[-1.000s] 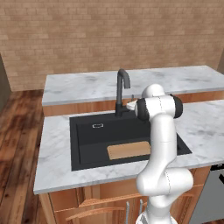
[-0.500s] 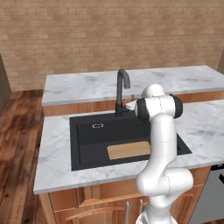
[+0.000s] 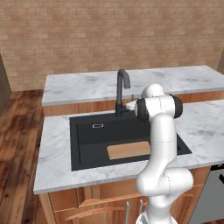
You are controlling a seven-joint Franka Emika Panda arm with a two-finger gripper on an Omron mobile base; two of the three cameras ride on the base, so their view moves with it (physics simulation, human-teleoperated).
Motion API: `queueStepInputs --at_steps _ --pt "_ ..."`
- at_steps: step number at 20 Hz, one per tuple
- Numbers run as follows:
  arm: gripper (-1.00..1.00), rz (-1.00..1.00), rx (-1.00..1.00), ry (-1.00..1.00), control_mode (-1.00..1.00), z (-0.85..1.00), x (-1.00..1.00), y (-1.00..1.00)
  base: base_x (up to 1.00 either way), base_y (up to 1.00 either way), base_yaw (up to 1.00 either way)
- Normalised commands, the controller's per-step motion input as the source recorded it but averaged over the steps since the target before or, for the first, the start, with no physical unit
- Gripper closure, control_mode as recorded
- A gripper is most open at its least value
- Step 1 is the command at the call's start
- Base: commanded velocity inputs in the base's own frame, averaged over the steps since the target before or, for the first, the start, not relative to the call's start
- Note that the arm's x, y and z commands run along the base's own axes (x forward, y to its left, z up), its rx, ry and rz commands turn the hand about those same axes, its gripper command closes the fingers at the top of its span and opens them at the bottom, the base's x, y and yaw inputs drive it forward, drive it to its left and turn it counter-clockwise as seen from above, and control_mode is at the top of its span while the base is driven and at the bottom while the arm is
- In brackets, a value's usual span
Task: Turn on the sink faucet with hot water and rinse the cutting board for ten seconds, then turn off the faucet. Push the cutting board to reach the water if necessary.
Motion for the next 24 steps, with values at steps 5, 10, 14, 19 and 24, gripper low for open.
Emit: queueStepInputs --at_steps 5,10,14,19,24 --pt "-1.00 0.00 0.00 0.00 -1.00 0.00 0.19 0.00 0.00 0.00 0.00" --pt "-1.00 0.00 0.00 0.00 -1.00 0.00 0.03 0.00 0.00 0.00 0.00" --pt "-1.00 0.00 0.00 0.00 -1.00 0.00 0.00 0.00 0.00 0.00 0.00" --pt "-1.00 0.00 0.00 0.00 -1.00 0.00 0.00 0.00 0.00 0.00 0.00" --pt "-1.00 0.00 0.00 0.00 -1.00 0.00 0.00 0.00 0.00 0.00 0.00"
